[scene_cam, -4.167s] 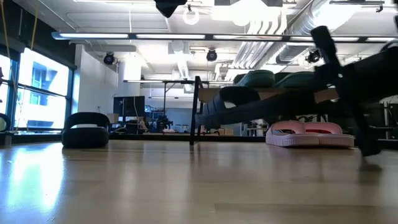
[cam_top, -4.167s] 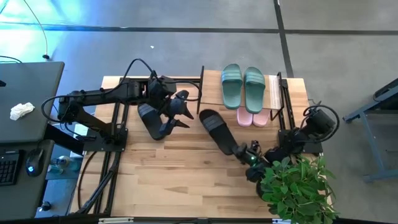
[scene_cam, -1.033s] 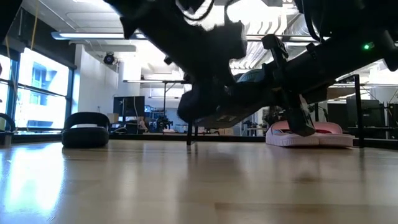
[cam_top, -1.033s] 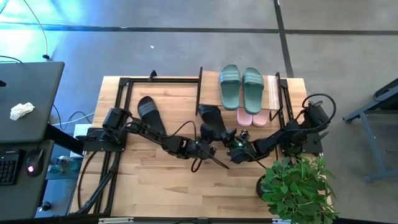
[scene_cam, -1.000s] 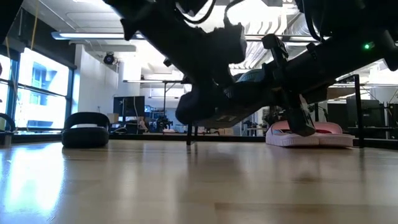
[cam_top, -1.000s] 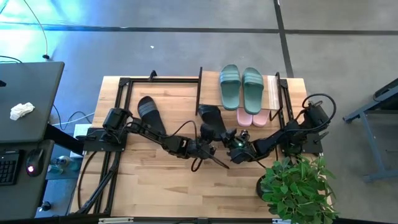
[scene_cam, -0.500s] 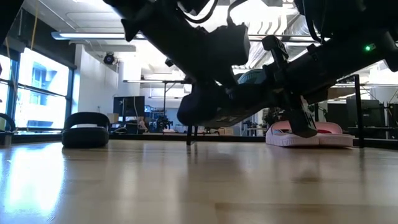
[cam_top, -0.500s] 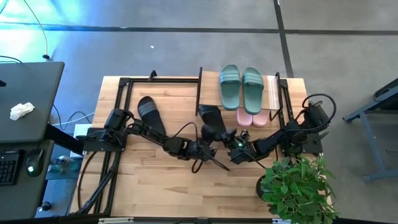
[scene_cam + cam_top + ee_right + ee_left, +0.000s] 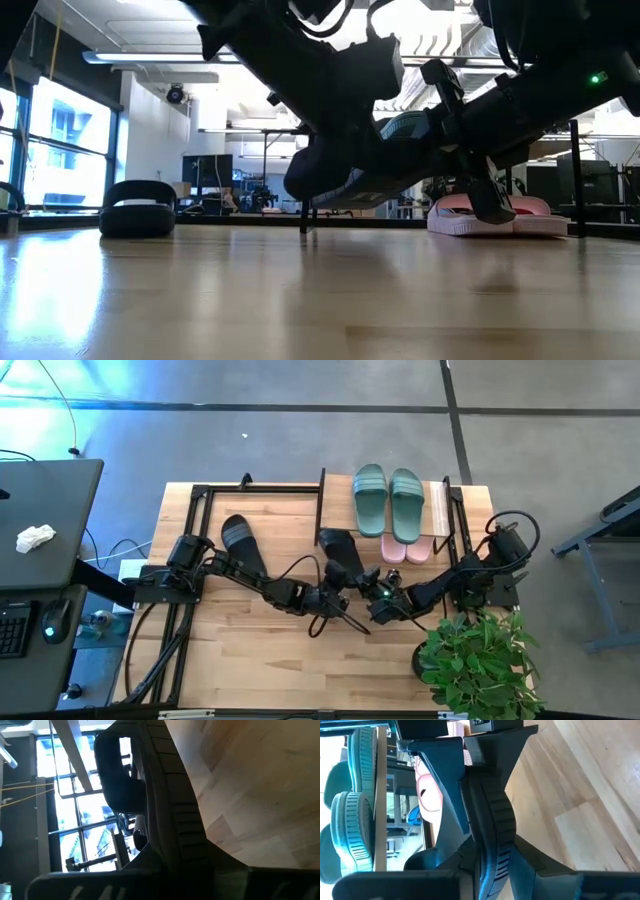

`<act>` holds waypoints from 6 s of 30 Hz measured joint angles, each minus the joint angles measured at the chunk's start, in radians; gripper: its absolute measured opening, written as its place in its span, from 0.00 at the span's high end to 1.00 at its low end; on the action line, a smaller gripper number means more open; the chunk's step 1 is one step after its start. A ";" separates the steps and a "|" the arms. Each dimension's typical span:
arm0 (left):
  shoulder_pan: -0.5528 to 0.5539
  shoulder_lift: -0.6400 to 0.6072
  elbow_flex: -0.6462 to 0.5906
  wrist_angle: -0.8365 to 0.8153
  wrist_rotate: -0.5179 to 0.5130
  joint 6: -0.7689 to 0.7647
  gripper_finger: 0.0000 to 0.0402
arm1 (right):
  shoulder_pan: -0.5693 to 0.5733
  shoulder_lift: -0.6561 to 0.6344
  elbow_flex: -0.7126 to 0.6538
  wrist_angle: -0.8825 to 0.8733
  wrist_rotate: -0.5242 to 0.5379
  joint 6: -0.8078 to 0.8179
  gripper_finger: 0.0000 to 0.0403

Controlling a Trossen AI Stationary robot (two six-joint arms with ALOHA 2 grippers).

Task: Pick and place slides into the shelf
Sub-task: Put the bottom black slides under the shelf, then put the black slides under the shelf

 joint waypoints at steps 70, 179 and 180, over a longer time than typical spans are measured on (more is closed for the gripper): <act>0.244 0.064 0.022 0.042 0.383 0.563 0.87 | 0.182 -1.057 -0.013 -0.774 0.044 -1.621 0.99; 0.174 0.133 0.459 -0.696 0.695 0.037 0.98 | 0.183 -1.063 -0.014 -0.771 -0.031 -1.627 1.00; 0.174 0.132 0.459 -0.701 0.743 -0.010 0.97 | 0.183 -1.063 -0.014 -0.771 -0.035 -1.627 1.00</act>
